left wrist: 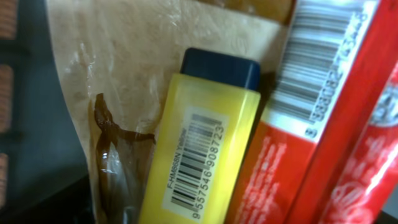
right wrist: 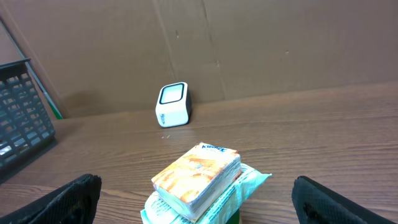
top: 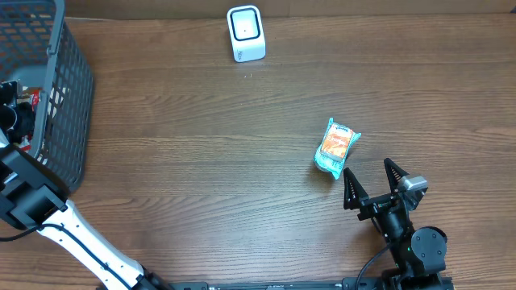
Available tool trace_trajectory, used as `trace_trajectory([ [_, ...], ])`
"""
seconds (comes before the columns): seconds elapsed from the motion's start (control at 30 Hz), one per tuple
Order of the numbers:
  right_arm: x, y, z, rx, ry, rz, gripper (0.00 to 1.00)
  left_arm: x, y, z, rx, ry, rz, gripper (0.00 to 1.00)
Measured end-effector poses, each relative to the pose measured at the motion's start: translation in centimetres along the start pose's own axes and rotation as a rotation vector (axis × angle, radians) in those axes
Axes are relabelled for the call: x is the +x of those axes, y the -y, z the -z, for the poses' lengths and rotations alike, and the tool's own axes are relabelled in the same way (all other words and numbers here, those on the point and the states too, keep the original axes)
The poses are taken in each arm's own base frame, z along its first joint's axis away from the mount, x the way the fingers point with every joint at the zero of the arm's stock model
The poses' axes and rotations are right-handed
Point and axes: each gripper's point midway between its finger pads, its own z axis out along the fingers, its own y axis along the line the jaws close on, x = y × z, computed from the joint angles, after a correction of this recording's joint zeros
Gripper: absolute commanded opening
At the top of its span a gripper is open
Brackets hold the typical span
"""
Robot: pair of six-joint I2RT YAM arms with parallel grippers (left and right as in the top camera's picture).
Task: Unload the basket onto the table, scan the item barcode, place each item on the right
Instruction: 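Grasp the red snack bar bundle in the basket with the left gripper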
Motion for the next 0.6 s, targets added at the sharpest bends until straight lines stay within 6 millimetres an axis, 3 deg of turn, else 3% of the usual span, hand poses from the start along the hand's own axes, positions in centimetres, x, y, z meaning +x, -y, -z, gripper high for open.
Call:
trace_trajectory([
  [0.17, 0.0, 0.0, 0.0, 0.0, 0.0, 0.0, 1.0, 0.3, 0.3, 0.0, 0.014, -0.012, 0.061, 0.99],
  [0.4, 0.0, 0.0, 0.0, 0.0, 0.0, 0.001, 1.0, 0.5, 0.5, 0.7, 0.024, -0.029, 0.098, 1.0],
  [0.6, 0.0, 0.0, 0.0, 0.0, 0.0, 0.0, 1.0, -2.0, 0.2, 2.9, -0.003, 0.047, 0.086, 1.0],
])
